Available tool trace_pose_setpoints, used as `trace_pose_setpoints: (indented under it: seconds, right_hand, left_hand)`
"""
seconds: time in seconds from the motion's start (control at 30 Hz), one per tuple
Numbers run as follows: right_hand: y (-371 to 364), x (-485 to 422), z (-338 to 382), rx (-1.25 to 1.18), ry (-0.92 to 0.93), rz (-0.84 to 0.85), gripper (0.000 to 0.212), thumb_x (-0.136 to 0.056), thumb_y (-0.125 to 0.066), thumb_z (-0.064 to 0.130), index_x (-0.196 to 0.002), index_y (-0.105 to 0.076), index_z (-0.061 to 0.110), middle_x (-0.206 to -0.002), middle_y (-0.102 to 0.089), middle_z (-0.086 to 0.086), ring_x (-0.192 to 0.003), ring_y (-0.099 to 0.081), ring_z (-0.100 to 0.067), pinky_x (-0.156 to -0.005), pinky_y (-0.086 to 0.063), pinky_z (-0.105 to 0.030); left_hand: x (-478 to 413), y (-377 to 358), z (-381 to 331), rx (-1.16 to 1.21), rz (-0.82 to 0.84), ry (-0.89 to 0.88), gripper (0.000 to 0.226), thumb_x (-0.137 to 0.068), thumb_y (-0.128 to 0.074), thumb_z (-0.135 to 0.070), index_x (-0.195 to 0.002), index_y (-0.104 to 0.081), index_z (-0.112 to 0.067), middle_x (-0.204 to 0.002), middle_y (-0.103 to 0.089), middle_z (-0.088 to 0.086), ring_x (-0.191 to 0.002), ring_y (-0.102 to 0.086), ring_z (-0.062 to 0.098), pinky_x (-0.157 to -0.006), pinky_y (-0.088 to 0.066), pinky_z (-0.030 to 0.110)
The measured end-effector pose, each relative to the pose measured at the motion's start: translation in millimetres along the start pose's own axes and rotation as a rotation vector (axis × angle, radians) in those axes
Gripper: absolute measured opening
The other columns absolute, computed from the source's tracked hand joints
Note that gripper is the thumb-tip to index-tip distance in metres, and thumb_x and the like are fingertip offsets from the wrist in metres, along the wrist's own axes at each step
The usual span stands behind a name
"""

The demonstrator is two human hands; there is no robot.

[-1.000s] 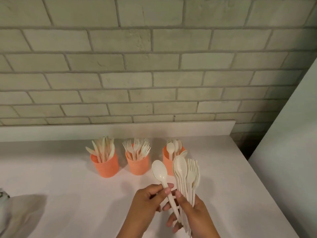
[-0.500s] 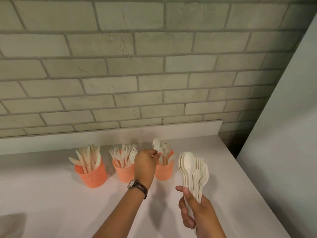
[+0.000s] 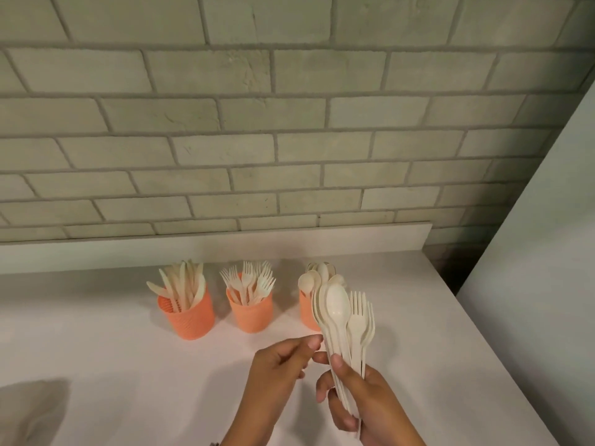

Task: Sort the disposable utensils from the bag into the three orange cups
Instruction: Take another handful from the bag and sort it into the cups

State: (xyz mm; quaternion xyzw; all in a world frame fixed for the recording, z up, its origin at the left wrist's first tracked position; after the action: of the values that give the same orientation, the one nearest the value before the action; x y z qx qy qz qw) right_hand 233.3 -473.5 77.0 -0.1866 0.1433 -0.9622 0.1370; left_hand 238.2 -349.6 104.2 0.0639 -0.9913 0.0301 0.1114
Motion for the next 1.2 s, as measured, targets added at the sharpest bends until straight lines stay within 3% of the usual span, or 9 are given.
trace_pose_setpoints:
  seconds: [0.2,0.37,0.6,0.7,0.8,0.9,1.0,1.1,1.2]
  right_hand:
    - [-26.2,1.1,-9.3,0.152,0.011,0.090,0.055,-0.062,-0.065,0.056,-0.098,-0.073,0.015,-0.066,-0.068,-0.015,-0.030,-0.036,-0.015,-0.039,-0.026,-0.018]
    - [-28.9,1.5,-7.8,0.229,0.033,0.081,0.047,-0.069,-0.064,0.056,-0.096,-0.072,0.018,-0.071,-0.071,-0.016,-0.031,-0.043,-0.016,-0.037,-0.030,-0.017]
    - [-4.1,0.3,-3.9,0.113,-0.018,-0.027,0.037,-0.080,-0.054,0.035,-0.101,-0.065,0.007,-0.083,-0.074,-0.020,-0.045,-0.062,-0.030,-0.040,-0.048,-0.027]
    - [20.4,-0.2,-1.3,0.160,0.018,-0.163,0.025,-0.088,-0.055,0.025,-0.098,-0.063,0.003,-0.069,-0.071,-0.019,-0.034,-0.051,-0.023,-0.037,-0.039,-0.022]
    - [48.1,0.1,-4.0,0.122,0.018,-0.301,0.018,-0.085,-0.063,0.016,-0.085,-0.058,-0.001,-0.041,-0.043,-0.007,-0.030,-0.025,-0.013,-0.036,-0.021,-0.018]
    - [61.2,1.4,-4.1,0.011,-0.007,-0.344,0.023,-0.081,-0.067,0.017,-0.074,-0.049,0.004,-0.042,-0.028,-0.001,-0.033,-0.019,-0.011,-0.037,-0.017,-0.016]
    - [63.5,1.1,2.8,-0.050,0.021,-0.334,0.036,-0.072,-0.062,0.037,-0.074,-0.048,0.004,-0.044,-0.027,-0.002,-0.032,-0.018,-0.011,-0.038,-0.017,-0.017]
    - [63.1,-1.0,5.3,-0.083,0.022,-0.298,0.045,-0.074,-0.054,0.045,-0.083,-0.052,0.001,-0.045,-0.027,-0.002,-0.032,-0.019,-0.011,-0.040,-0.016,-0.018]
    - [57.7,-3.7,5.7,-0.144,0.018,-0.233,0.048,-0.077,-0.052,0.044,-0.100,-0.054,0.001,-0.049,-0.030,-0.004,-0.032,-0.021,-0.012,-0.039,-0.018,-0.017]
  left_hand:
    - [14.9,18.0,-15.6,-0.039,0.004,-0.049,0.023,-0.075,-0.073,-0.007,-0.056,-0.074,-0.021,-0.060,-0.071,0.001,-0.059,-0.069,0.005,-0.062,-0.049,0.011]
    - [12.7,17.3,-13.4,-0.111,0.051,-0.021,0.009,-0.079,-0.069,-0.012,-0.078,-0.076,-0.006,-0.058,-0.071,-0.006,-0.055,-0.064,-0.002,-0.053,-0.042,0.009]
    - [-8.5,15.1,-10.7,-0.016,0.010,0.011,0.018,-0.081,-0.067,-0.011,-0.074,-0.078,-0.023,-0.061,-0.069,-0.011,-0.052,-0.054,-0.001,-0.057,-0.050,0.014]
    - [-24.6,19.4,-23.7,-0.006,-0.043,-0.077,0.025,-0.081,-0.067,-0.009,-0.063,-0.076,-0.023,-0.059,-0.062,-0.007,-0.056,-0.055,0.004,-0.062,-0.053,0.016]
    - [-46.9,21.8,-45.2,-0.064,-0.144,-0.223,0.025,-0.079,-0.070,-0.011,-0.057,-0.072,-0.022,-0.056,-0.061,-0.005,-0.058,-0.057,0.005,-0.063,-0.050,0.012]
    - [-72.0,12.0,-60.0,-0.212,-0.283,-0.361,0.027,-0.076,-0.073,-0.014,-0.055,-0.065,-0.028,-0.051,-0.063,-0.012,-0.054,-0.054,0.003,-0.059,-0.043,0.011]
    - [-97.7,-5.0,-52.6,-0.311,-0.326,-0.396,0.013,-0.078,-0.073,-0.018,-0.065,-0.071,-0.021,-0.056,-0.064,-0.014,-0.056,-0.059,0.006,-0.058,-0.044,0.016]
    - [-116.9,-21.6,-28.7,-0.560,-0.277,-0.347,0.011,-0.081,-0.069,-0.021,-0.074,-0.073,-0.014,-0.065,-0.069,-0.005,-0.064,-0.064,0.015,-0.053,-0.039,0.018]
    - [-115.5,-24.4,-12.8,-0.640,-0.252,-0.315,0.012,-0.080,-0.067,-0.017,-0.086,-0.074,-0.010,-0.084,-0.075,0.005,-0.075,-0.067,0.018,-0.062,-0.043,0.022]
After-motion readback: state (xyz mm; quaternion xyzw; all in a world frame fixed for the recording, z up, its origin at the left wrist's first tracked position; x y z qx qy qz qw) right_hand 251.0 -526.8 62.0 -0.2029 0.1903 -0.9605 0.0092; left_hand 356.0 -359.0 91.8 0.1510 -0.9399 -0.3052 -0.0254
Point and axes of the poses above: each hand's wrist, its own x-axis away from the middle knuckle, its own y-axis out of the back of the hand, z = x × y, the point moved 8 cm from there along -x, towards the middle knuckle
